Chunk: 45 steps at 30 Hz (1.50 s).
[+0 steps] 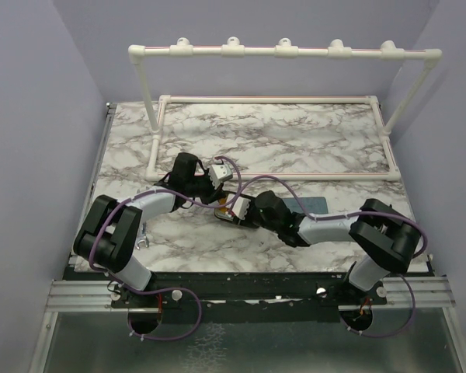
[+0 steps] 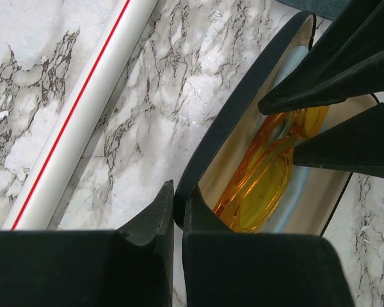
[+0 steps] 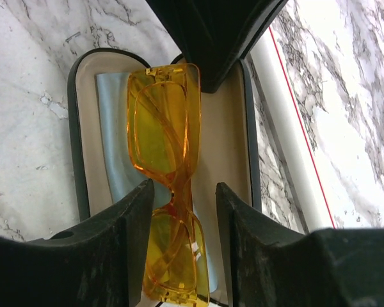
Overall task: Organize the sunglasses
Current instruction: Adjust the sunglasses in the sunglasses case.
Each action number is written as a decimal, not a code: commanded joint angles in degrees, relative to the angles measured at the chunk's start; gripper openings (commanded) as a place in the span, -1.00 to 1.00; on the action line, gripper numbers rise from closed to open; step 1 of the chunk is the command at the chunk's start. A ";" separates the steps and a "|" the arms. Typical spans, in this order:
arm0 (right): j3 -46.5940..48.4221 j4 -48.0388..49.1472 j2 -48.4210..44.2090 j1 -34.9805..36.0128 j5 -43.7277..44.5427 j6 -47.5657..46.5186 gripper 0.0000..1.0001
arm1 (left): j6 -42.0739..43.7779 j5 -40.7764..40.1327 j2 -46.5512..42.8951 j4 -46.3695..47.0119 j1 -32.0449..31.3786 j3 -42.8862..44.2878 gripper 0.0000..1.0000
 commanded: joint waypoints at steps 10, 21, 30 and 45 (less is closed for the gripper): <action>3.56 -5.92 2.84 0.36 2.06 -4.44 -0.46 | 1.08 1.11 0.47 -1.72 -0.30 1.49 -1.00; 3.85 -11.90 -2.72 0.30 -8.21 -2.85 -0.65 | 1.34 1.02 0.93 -1.85 -0.36 1.87 -1.00; 6.05 -16.82 -2.83 -1.22 -16.08 -0.62 -0.68 | 1.83 1.56 0.62 -1.93 -0.46 1.78 -1.00; 7.81 -13.99 -0.62 -3.85 -14.36 4.30 -0.56 | 2.92 1.72 -0.17 -2.36 -0.78 1.05 -1.00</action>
